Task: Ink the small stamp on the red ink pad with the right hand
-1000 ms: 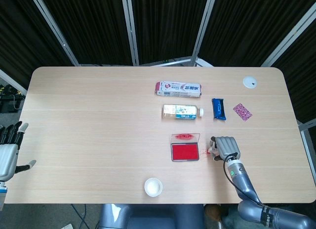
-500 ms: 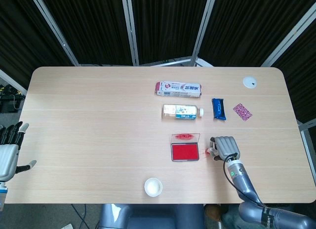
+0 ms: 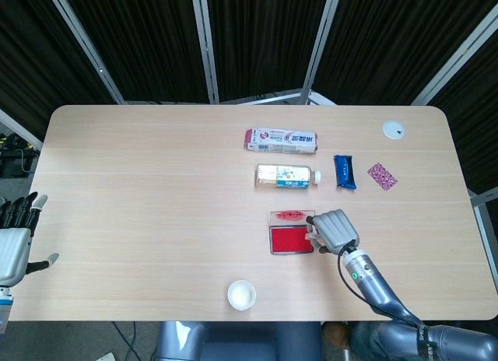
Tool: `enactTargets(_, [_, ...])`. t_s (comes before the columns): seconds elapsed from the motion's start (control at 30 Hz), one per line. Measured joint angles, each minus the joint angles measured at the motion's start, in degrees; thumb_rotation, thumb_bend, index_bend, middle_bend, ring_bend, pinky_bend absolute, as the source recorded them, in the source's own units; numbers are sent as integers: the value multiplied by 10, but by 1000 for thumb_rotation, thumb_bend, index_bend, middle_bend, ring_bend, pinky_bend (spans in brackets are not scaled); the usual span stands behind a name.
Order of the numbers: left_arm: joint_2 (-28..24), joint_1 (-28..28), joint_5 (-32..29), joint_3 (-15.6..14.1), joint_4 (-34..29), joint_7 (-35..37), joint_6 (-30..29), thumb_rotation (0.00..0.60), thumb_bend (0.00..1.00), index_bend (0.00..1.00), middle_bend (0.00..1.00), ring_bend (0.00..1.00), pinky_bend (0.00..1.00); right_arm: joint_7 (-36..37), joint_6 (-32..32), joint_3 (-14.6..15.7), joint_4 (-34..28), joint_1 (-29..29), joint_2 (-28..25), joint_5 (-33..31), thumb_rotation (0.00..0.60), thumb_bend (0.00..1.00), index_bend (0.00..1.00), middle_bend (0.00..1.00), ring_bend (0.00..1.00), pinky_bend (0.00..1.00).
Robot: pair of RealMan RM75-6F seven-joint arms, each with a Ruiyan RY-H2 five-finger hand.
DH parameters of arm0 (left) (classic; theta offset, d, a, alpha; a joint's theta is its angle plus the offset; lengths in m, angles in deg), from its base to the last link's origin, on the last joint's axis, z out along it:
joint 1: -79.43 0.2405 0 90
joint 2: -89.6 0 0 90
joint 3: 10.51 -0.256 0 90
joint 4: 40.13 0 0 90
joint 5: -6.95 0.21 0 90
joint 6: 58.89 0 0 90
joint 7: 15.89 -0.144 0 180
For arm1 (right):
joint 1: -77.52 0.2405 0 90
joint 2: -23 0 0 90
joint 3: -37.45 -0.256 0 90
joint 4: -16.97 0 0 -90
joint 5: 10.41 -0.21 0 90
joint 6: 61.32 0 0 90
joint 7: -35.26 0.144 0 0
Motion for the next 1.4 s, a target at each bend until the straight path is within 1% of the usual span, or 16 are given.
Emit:
enactTargets(0.13, [1, -1, -1, -1, 2, -2, 2, 600, 0, 0, 0, 0, 0, -14, -21, -4, -6, 23, 8, 1, 600, 433, 523, 586, 874, 1000])
enactTargets(0.23, [1, -1, -3, -1, 3, -2, 3, 600, 0, 0, 0, 0, 0, -25, -35, -9, -5, 40, 19, -13, 600, 441, 525, 592, 874, 1000])
enactTargets(0.53, [1, -2, -7, 0, 5, -1, 4, 600, 0, 0, 0, 0, 0, -72, -43, -16, 20, 74, 65, -45, 600, 456, 529, 598, 874, 1000])
enactTargets(0.83, [1, -4, -10, 0, 6, 1, 7, 600, 0, 0, 0, 0, 0, -97, -43, -11, 54, 90, 91, -78, 600, 504, 536, 604, 874, 1000])
enactTargets(1.07, [1, -5, -12, 0, 6, 0, 10, 600, 0, 0, 0, 0, 0, -103, -42, -8, 63, 94, 93, -98, 600, 506, 537, 606, 874, 1000])
enactTargets(1.4, [1, -5, -12, -1, 6, -1, 9, 600, 0, 0, 0, 0, 0, -89, -41, 2, 81, 94, 104, -105, 600, 511, 538, 607, 874, 1000])
